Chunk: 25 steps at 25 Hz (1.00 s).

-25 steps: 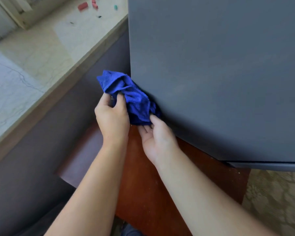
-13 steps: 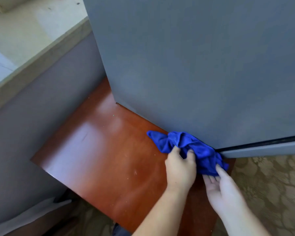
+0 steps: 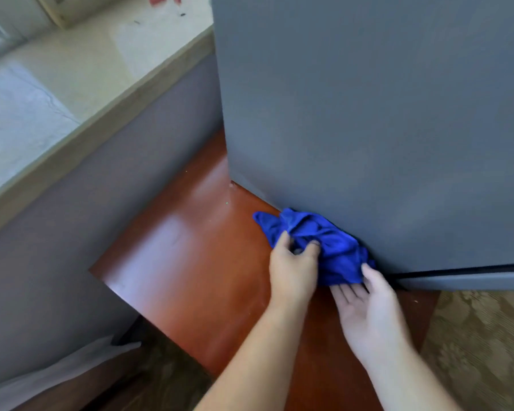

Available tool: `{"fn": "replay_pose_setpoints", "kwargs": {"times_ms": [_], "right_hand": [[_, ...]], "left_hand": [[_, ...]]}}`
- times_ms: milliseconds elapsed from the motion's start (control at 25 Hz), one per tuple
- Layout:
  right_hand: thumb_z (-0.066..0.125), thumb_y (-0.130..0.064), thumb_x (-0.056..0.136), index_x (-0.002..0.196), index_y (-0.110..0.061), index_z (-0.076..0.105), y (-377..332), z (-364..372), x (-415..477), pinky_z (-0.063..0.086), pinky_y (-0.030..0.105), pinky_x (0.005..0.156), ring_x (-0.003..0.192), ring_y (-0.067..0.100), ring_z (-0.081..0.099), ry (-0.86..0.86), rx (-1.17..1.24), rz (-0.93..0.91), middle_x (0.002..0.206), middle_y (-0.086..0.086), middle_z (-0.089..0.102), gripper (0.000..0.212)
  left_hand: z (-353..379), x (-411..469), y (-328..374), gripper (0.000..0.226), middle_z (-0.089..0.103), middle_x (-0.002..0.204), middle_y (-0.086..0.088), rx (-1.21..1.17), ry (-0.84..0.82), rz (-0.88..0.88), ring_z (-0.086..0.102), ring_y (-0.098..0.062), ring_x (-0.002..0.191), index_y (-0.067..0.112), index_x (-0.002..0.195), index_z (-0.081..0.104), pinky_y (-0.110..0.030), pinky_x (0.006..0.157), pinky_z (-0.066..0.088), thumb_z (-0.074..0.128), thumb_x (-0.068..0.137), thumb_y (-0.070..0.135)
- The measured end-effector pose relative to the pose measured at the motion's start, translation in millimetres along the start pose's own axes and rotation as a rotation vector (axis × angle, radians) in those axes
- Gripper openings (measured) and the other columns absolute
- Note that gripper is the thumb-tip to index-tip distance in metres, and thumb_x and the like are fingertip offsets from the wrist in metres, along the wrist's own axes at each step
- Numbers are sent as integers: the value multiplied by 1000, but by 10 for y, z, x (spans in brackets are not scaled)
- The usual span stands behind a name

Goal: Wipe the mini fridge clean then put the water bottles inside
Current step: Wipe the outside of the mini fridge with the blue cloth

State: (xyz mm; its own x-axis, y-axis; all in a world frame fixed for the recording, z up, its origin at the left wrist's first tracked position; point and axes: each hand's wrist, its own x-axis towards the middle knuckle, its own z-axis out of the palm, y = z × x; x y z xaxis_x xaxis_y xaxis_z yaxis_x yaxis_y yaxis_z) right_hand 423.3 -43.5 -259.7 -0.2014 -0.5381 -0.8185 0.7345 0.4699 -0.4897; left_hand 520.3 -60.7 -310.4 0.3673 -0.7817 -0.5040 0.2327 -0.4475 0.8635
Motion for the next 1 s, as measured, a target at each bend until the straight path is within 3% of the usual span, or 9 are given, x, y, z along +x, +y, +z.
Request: {"fn": "replay_pose_setpoints", "kwargs": {"times_ms": [160,320,400,480,640,720,800,880,1000], "right_hand": [[49,-13,103,119,-3,66,443,954,130,55,34,90,102,24,71,-200,-51,108,116,15,73,25],[50,-9,103,129,-3,62,811,1566,271,53,34,94,100,23,70,-297,-87,180,114,14,73,29],[51,-7,103,131,-3,62,884,1631,349,57,34,89,98,23,72,-309,-118,181,114,15,73,30],[50,-3,103,130,-3,63,854,1523,377,60,32,81,98,24,73,-301,-146,152,119,18,73,30],[49,0,103,129,-3,64,509,1083,187,62,33,84,102,26,75,-282,-81,134,123,21,72,30],[50,-1,102,127,-3,65,234,929,-64,60,35,92,105,25,76,-326,-62,122,120,18,75,29],[52,-1,100,127,-4,66,-95,846,-442,57,37,99,110,23,74,-397,-70,90,120,15,75,31],[57,-1,95,125,-4,67,-420,788,-868,57,36,98,112,24,73,-490,-74,58,122,15,75,32],[62,-4,85,124,-3,66,-957,649,-1547,56,36,97,113,25,72,-628,-51,-9,124,18,73,40]], "left_hand": [[-666,645,474,22,77,107,1,-10,72,71,73,-16,104,22,105,70,-43,101,55,64,90,7],[-1116,1097,704,25,75,117,-4,71,116,117,70,-20,113,16,117,67,-45,106,52,59,95,8],[-1180,1206,779,24,76,111,0,123,112,119,71,-18,108,21,111,68,-43,104,54,56,93,11],[-1129,1164,847,25,75,98,10,168,101,134,70,-9,96,23,107,69,-31,95,56,54,94,8],[-858,741,906,30,71,79,17,130,156,254,59,11,66,21,94,70,-21,72,49,56,91,-5],[-690,403,1002,31,73,80,10,83,132,284,60,3,68,20,92,72,-26,70,50,56,90,-5],[-535,42,1237,32,77,94,3,17,122,362,66,-7,81,26,95,74,-39,81,56,56,91,0],[-410,-311,1576,31,77,105,-2,-30,114,456,71,-17,97,31,99,74,-52,95,57,57,89,8],[-236,-895,2120,27,75,114,-6,-56,53,562,71,-24,111,31,104,74,-58,100,53,60,88,15]]}}
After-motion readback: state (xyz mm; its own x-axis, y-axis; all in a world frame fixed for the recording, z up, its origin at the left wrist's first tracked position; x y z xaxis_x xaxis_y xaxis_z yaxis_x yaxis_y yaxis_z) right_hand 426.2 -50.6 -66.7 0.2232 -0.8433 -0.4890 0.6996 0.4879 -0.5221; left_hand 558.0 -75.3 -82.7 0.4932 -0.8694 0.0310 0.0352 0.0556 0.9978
